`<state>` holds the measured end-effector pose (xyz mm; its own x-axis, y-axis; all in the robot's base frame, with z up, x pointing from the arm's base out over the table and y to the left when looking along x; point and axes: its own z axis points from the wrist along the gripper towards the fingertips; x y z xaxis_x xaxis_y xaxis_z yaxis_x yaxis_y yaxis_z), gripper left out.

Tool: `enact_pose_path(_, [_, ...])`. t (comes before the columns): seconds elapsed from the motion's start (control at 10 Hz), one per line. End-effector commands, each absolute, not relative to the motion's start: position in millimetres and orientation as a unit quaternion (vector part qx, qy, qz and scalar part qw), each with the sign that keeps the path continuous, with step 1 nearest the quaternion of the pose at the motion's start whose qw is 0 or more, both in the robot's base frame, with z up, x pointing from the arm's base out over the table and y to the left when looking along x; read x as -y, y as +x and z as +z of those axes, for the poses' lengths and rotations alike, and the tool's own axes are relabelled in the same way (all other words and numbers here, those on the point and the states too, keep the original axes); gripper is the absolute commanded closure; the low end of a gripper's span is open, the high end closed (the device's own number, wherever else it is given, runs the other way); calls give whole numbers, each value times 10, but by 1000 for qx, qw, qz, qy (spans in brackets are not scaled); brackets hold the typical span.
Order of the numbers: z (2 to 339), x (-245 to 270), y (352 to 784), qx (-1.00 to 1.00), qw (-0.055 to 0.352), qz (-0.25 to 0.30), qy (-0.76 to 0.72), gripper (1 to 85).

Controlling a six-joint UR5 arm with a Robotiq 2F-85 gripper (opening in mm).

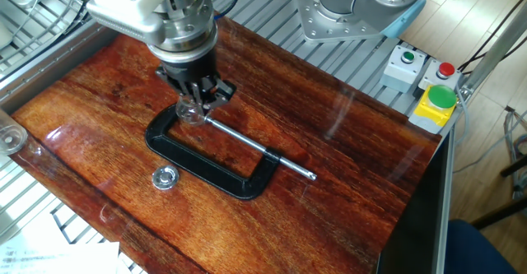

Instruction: Screw the lid onto the jar

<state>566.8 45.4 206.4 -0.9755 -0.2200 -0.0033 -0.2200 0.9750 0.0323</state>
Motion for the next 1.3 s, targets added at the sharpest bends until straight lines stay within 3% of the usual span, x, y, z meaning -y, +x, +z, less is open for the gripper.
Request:
enact_pose_path(0.0, [2078, -420, 5717, 991, -9, -9, 133, 847])
enact_pose_path(0.3, [2081, -320, 5807, 987, -24, 13, 158, 847])
enact_pose_path(0.4, [1872, -148, 6036, 983, -25, 20, 180, 847])
enact_pose_path(0.5, [1714, -188, 6117, 984, -22, -6, 175, 847])
enact_pose_path(0.8, [1392, -88, 6050, 986, 17, -21, 162, 840])
enact_pose_path(1.2, [1213, -1, 6209, 983, -7, -3, 183, 847])
